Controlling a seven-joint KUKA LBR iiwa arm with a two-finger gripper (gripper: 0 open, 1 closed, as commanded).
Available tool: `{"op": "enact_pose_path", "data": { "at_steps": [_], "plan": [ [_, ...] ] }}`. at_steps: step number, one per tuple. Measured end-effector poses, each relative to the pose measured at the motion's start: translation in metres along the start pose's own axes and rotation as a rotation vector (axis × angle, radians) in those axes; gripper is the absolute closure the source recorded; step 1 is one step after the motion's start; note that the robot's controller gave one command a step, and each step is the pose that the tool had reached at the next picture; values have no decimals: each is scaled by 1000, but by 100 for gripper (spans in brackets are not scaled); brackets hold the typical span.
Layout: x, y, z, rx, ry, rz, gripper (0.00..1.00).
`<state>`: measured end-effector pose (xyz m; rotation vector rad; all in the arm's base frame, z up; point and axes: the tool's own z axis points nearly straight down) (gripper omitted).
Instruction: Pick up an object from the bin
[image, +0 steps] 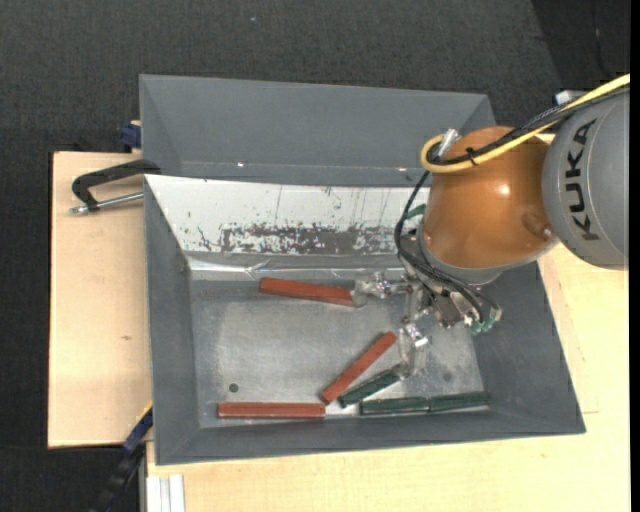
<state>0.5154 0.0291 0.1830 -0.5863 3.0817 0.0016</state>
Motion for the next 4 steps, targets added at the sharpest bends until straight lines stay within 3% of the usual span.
{"op": "enact_pose_path", "data": {
  "at_steps": [1,2,3,4],
  "plan": [
    [0,0,0,0,0,0,0],
    [0,-14,38,2,-3,-81,0],
    [-9,-8,111,-1,6,-465,100],
    [-9,-8,111,-1,5,-465,100]
  ]
}}
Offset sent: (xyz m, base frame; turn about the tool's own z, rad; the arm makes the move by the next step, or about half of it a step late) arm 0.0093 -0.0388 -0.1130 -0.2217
